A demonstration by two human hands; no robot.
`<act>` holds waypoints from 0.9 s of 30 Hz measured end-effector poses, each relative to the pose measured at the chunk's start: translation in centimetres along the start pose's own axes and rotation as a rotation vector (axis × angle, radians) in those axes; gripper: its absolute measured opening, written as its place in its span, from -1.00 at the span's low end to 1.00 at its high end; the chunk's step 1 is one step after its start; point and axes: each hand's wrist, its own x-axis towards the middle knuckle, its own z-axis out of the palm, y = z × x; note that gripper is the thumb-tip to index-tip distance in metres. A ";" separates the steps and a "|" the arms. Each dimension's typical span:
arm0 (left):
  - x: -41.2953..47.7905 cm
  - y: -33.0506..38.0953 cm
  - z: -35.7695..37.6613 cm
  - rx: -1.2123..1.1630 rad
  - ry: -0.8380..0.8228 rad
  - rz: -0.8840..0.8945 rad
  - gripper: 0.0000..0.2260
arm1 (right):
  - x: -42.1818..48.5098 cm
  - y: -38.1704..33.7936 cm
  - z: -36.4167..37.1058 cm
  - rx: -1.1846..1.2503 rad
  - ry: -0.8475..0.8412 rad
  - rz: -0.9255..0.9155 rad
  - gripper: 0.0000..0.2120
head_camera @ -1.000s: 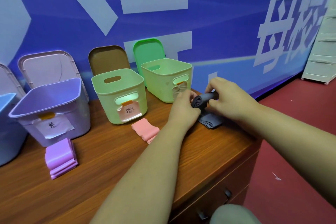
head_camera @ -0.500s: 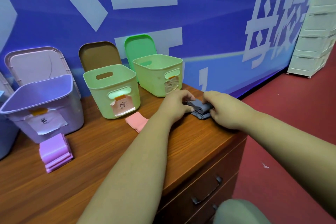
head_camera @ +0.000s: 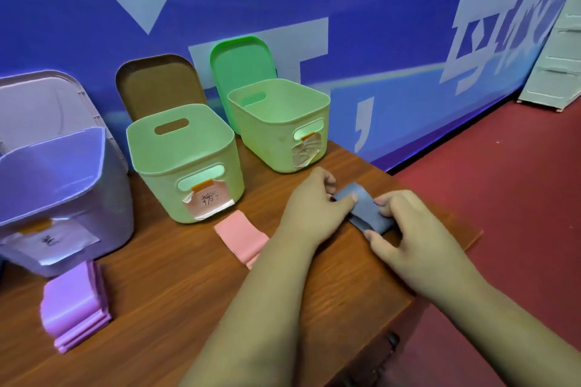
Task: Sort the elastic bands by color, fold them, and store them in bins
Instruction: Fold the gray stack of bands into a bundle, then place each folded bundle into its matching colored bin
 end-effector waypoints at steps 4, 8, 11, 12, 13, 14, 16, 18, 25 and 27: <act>0.4 0.1 -0.2 -0.042 -0.072 -0.063 -0.62 | 0.1 -1.0 -0.8 0.060 -0.037 0.067 -0.64; 1.3 1.7 -1.4 -0.005 -0.238 -0.176 -0.62 | 0.6 -1.5 -1.9 0.166 -0.019 0.132 -0.83; 1.5 4.1 -2.6 0.055 -0.328 -0.181 -0.75 | 1.7 -0.9 -2.8 0.245 -0.131 0.294 -0.64; 1.4 5.0 -3.1 0.059 -0.341 -0.185 -0.79 | 2.4 -0.8 -3.4 0.287 -0.227 0.351 -0.50; 1.2 6.3 -3.8 0.054 -0.364 -0.198 -0.80 | 3.3 -0.9 -4.3 0.337 -0.343 0.406 -0.36; 0.9 7.0 -4.3 0.055 -0.390 -0.209 -0.79 | 4.0 -0.9 -4.7 0.359 -0.447 0.428 -0.30; 0.6 9.2 -5.5 0.064 -0.418 -0.209 -0.77 | 5.9 -1.6 -6.4 0.374 -0.567 0.420 -0.56; 0.4 11.6 -7.2 0.082 -0.379 -0.209 -0.75 | 7.4 -3.0 -8.6 0.337 -0.570 0.421 -0.81; 2.2 17.6 -14.4 -0.024 -0.190 -0.297 -0.74 | 13.4 -7.6 -15.5 0.572 -0.502 0.473 -0.75; 2.7 18.2 -16.0 -0.046 -0.140 -0.352 -0.73 | 15.5 -8.5 -16.3 0.642 -0.474 0.513 -0.74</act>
